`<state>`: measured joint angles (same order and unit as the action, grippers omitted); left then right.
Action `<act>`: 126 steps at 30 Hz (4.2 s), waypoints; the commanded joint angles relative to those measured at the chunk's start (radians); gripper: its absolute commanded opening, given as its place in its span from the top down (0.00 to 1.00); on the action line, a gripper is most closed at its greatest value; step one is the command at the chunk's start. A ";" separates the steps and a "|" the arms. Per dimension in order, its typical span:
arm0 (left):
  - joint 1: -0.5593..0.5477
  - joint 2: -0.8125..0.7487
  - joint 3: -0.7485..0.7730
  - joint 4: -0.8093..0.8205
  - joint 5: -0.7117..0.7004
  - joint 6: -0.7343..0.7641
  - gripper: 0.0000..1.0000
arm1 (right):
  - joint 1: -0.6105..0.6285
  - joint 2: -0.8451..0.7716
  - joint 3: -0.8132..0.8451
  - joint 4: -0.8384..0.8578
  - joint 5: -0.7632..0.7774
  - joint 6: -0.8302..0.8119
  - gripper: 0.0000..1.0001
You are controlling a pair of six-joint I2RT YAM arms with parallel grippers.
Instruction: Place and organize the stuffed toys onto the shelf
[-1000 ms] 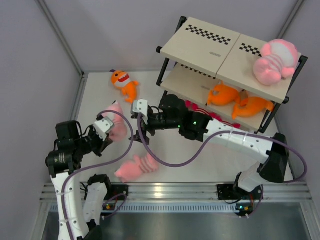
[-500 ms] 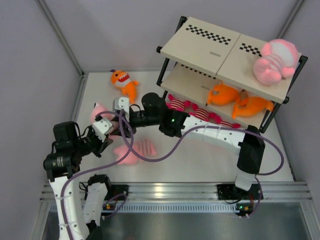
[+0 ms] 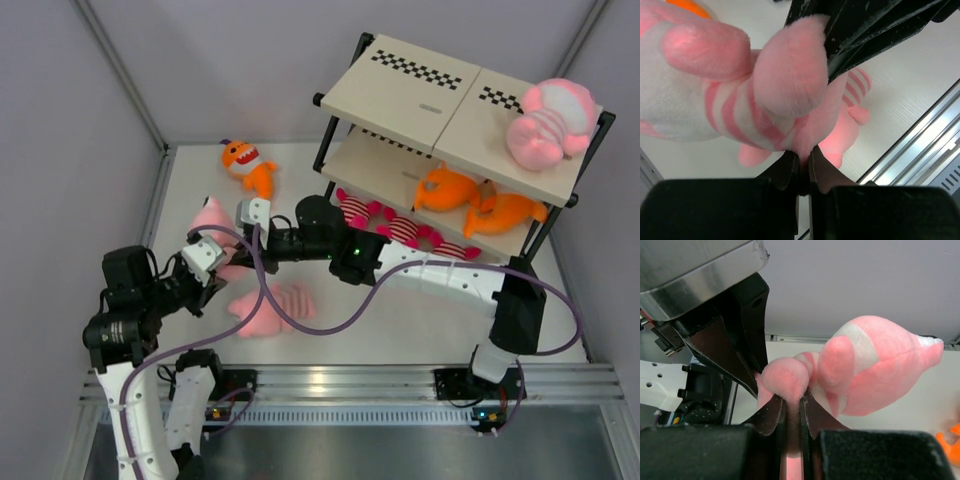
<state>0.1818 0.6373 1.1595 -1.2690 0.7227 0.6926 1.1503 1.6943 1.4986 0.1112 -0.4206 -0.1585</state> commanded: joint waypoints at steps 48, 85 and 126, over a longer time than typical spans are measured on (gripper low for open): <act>-0.010 -0.048 0.120 0.039 -0.250 -0.225 0.17 | -0.592 -0.516 0.035 -0.177 0.839 0.023 1.00; -0.025 0.291 -0.319 0.043 -0.287 0.191 0.14 | -0.584 -0.614 0.338 -0.711 0.568 -0.036 0.15; -0.320 0.412 0.038 0.100 -0.296 -0.215 1.00 | 0.130 -0.480 -0.494 -0.006 0.449 -0.863 0.11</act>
<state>-0.1429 1.0409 1.1477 -1.1145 0.3904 0.4931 1.2629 1.1999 1.0504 -0.1417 0.0250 -0.8822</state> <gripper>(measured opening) 0.036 0.886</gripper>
